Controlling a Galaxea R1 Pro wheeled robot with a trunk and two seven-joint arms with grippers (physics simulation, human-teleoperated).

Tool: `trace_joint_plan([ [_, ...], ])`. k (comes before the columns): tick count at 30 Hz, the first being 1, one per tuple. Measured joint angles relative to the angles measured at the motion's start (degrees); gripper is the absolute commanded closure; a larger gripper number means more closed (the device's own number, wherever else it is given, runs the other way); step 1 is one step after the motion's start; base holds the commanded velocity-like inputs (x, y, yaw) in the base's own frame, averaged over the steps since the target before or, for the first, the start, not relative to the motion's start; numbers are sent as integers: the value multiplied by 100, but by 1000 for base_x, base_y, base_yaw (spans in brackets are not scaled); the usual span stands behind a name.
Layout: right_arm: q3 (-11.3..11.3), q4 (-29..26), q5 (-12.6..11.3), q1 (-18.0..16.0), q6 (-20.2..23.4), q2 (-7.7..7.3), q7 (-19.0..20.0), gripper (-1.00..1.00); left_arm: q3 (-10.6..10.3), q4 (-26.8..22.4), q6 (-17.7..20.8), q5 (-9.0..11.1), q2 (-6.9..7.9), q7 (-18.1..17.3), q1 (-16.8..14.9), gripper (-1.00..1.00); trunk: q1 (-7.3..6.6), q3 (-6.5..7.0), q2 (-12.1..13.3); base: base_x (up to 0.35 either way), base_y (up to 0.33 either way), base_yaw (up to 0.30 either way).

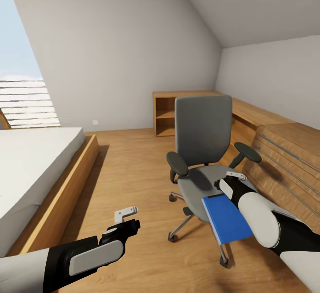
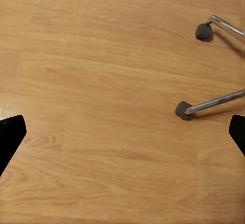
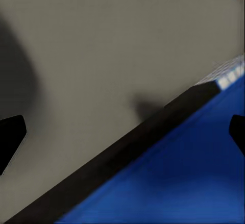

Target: In the bedroom, organize the workspace by keeping the computer under the desk, ensuring the monitor is on the desk, placing the keyboard on the desk next to the monitor, placing the mouse on the desk next to the keyboard, moving the folder from the swivel chair onto the desk next to the mouse, stacking the notebook on top of the folder with the pen on top of the notebook, and positioning the swivel chair next to the desk.

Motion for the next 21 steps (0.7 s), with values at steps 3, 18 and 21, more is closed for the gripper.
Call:
trace_joint_plan([
  [3,0,-2,0,0,0,-2,0,-100,1,0,-3,0,0,0,0,-100,-66,54,120,0,0,0],
  [18,-4,-205,-14,0,-251,-5,26,-100,2,442,-13,3,0,-2,3,-100,-198,162,363,0,0,0],
  [21,-10,-387,-23,6,-279,-8,30,-100,8,529,-13,1,0,-6,4,-100,-198,162,363,0,0,0],
])
